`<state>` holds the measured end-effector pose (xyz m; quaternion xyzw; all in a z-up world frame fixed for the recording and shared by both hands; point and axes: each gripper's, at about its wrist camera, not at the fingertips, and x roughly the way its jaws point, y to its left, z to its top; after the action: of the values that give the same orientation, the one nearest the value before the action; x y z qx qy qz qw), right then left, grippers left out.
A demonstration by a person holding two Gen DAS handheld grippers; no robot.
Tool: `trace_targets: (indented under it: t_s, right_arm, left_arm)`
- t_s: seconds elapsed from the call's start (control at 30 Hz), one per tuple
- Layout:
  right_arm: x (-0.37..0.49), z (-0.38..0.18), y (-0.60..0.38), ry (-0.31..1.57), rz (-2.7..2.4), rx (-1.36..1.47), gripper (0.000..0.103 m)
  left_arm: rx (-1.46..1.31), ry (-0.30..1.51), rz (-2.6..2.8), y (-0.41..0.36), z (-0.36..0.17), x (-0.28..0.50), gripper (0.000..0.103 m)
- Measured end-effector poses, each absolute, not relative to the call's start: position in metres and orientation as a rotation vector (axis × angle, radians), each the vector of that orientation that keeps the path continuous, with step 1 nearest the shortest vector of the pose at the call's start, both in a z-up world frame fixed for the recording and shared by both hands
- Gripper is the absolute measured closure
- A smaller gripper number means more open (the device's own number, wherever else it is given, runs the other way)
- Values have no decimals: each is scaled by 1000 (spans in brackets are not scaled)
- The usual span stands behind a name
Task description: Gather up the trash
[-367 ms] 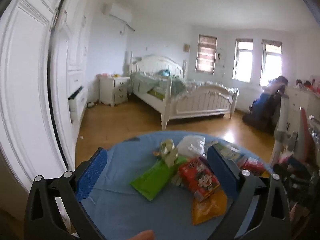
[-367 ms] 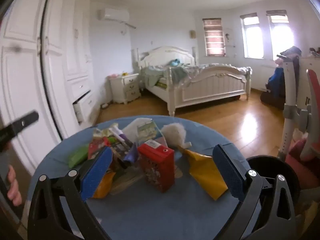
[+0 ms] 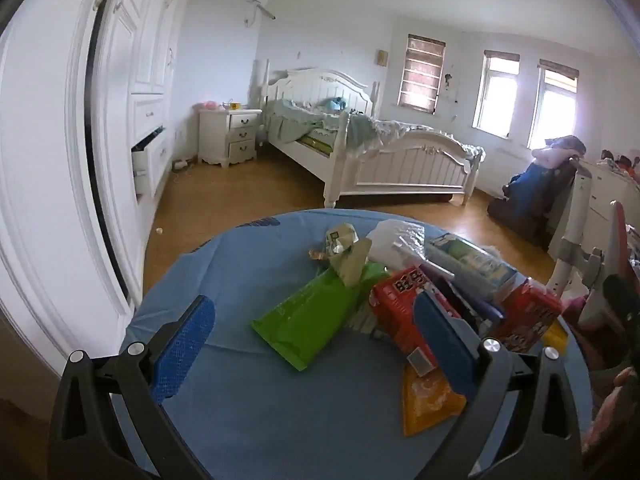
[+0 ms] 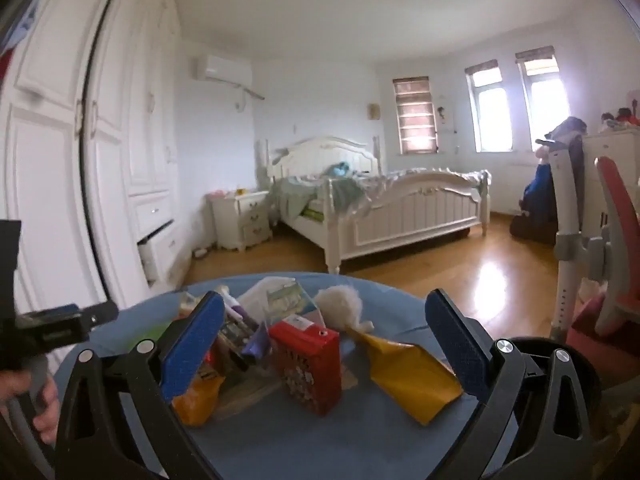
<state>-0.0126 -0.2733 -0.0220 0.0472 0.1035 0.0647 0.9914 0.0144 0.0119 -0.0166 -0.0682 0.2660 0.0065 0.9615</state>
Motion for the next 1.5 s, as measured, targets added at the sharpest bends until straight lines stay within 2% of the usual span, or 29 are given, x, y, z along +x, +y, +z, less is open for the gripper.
trace_targets:
  t_s: [0.27,1.5]
  right_arm:
    - [-9,-25,-268,234,104,100,4]
    - [-13,-30,-265,218,92,63,4]
  left_arm:
    - [-127,571,31,10,-50,44,5]
    - [-165,567,47,6,-59,46,5]
